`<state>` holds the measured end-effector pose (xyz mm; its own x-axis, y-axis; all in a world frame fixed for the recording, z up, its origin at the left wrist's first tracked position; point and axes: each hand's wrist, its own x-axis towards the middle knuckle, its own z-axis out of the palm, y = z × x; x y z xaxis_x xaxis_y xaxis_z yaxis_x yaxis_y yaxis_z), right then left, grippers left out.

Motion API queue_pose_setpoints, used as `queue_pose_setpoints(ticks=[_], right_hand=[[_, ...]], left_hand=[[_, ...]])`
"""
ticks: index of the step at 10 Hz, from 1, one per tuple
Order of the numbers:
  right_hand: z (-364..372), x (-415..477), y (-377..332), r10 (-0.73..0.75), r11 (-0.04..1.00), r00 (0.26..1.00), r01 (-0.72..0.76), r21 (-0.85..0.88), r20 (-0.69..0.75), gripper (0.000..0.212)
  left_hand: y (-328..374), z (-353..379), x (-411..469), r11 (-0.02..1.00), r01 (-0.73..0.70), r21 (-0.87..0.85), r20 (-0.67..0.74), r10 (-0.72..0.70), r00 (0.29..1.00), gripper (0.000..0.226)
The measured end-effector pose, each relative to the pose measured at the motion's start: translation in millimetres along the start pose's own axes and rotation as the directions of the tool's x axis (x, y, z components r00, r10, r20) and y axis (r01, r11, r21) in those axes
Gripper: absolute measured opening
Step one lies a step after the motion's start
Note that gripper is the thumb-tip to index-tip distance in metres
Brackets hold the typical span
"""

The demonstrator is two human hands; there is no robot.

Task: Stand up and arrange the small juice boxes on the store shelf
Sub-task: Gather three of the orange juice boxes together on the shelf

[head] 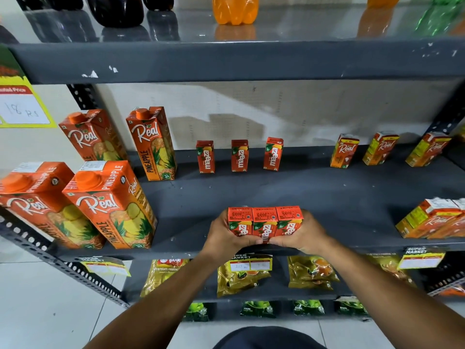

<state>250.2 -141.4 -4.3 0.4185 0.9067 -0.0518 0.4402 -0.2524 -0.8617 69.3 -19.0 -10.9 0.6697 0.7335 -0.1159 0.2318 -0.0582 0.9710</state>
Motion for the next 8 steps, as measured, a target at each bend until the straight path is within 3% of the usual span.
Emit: queue_pose_setpoints(ticks=[2,6,7,8], right_hand=[[-1.3,0.2,2.3,0.046,0.999,0.999,-0.045,0.028,-0.007,0.052],[-3.2,-5.5,-6.6,0.013,1.0,1.0,-0.013,0.008,0.023,0.055],[-5.3,-9.4,-4.7,-0.048,0.982,0.996,0.032,0.186,0.081,0.097],[-7.6,-22.0,-3.3,-0.103,0.931,0.994,0.085,0.356,0.033,0.117]], left_hand=[[-1.3,-9.7,8.0,0.99,-0.001,0.142,0.111,-0.015,0.994,0.077],[1.1,-6.9,1.2,0.988,-0.027,0.155,0.071,0.016,0.997,0.081],[2.1,-8.5,-3.8,0.994,-0.104,0.035,0.109,0.099,0.989,0.105],[2.6,-7.2,-20.5,0.982,-0.186,-0.038,-0.008,0.186,0.983,0.111]])
